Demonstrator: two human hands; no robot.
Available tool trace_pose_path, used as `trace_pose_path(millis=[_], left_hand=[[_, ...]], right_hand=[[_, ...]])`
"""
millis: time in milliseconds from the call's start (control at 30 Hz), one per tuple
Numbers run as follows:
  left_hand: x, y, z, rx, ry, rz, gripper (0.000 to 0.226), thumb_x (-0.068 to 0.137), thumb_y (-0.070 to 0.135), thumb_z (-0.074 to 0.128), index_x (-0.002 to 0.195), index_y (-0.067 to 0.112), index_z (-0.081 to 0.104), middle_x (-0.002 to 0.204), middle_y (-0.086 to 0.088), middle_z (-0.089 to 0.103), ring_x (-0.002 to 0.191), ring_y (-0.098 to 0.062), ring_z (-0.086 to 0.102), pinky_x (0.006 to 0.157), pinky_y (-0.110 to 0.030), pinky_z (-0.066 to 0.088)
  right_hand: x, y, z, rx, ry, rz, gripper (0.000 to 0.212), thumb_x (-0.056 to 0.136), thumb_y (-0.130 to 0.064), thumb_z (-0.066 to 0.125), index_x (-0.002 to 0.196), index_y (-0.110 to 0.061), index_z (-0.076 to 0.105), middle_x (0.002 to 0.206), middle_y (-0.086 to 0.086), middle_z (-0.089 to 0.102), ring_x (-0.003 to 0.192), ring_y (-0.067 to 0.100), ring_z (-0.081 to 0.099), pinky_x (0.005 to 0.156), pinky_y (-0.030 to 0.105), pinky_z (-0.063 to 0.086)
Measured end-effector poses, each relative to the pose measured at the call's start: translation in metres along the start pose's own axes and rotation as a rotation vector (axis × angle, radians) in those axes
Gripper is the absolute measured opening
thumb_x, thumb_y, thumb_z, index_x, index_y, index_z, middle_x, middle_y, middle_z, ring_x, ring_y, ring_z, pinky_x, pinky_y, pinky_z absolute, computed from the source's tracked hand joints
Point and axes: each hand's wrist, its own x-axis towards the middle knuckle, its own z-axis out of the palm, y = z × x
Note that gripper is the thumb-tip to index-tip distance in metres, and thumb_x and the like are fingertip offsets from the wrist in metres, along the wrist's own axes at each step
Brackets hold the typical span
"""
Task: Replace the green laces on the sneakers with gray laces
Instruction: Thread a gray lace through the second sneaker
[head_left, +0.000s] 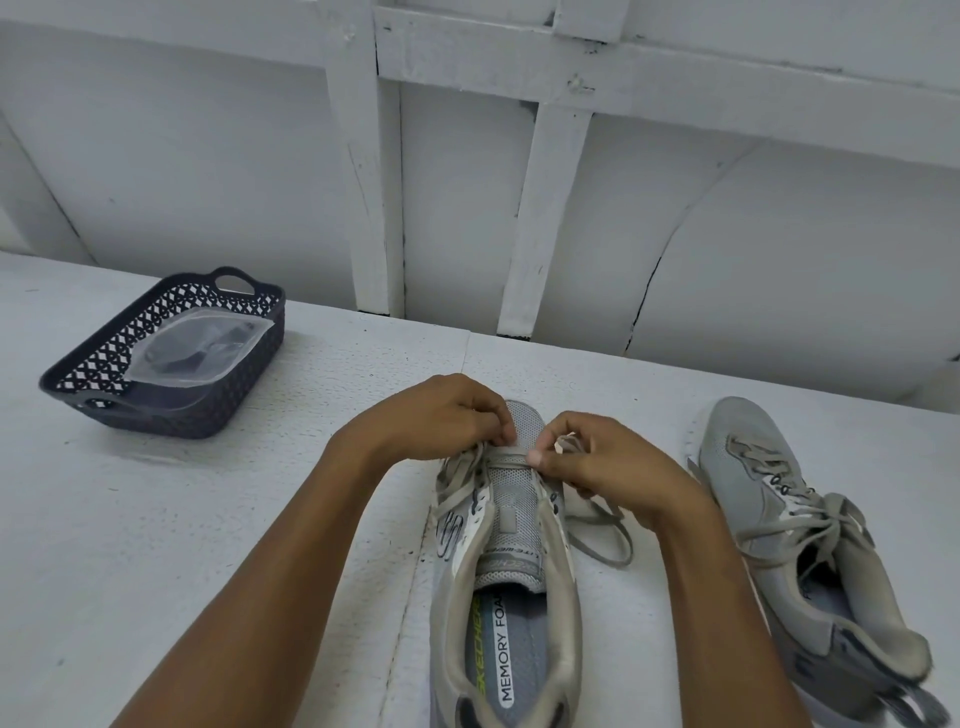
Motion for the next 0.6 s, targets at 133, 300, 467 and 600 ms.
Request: trace_pose_path(millis=[133,300,467,600], left_hand=[[-0.007,0.001,-0.008,0.07,0.0,0.039,0.014,0.096,0.032,0.06,0.102,0.028,0.072,0.084,0.019,0.066,0.071,0.002,0.062,0.07,-0.022,0.045],[-0.016,-0.004,-0.022,0.331,-0.092,-0.121,0.04,0.08,0.064,0.068,0.089,0.026,0.062,0.087,0.007,0.069,0.078,-0.01,0.064,0.069,-0.031,0.052],[-0.015,-0.008,-0.021,0.277,-0.097,-0.08,0.015,0.087,0.026,0.067,0.079,0.014,0.064,0.069,0.001,0.069,0.064,-0.013,0.06,0.061,-0.029,0.05],[-0.012,-0.014,-0.031,-0.048,0.264,-0.058,0.017,0.092,0.016,0.063,0.076,0.01,0.061,0.068,0.0,0.072,0.062,-0.013,0.067,0.06,-0.033,0.053]], right_hand=[[-0.002,0.0,-0.004,-0.073,-0.01,-0.026,0.003,0.09,-0.019,0.07,0.091,-0.021,0.068,0.07,-0.008,0.061,0.068,0.008,0.056,0.063,0.025,0.047],[-0.002,0.004,-0.006,-0.066,0.015,0.007,0.007,0.084,-0.021,0.077,0.083,-0.019,0.069,0.062,-0.015,0.061,0.066,0.016,0.051,0.064,0.037,0.041],[-0.002,0.002,-0.006,-0.141,0.034,-0.001,0.012,0.086,-0.022,0.075,0.076,-0.019,0.07,0.056,-0.017,0.06,0.06,0.002,0.05,0.065,0.025,0.04],[-0.002,0.003,-0.005,-0.163,0.029,0.001,0.014,0.088,-0.021,0.073,0.075,-0.021,0.069,0.057,-0.018,0.06,0.063,0.002,0.052,0.069,0.027,0.042]])
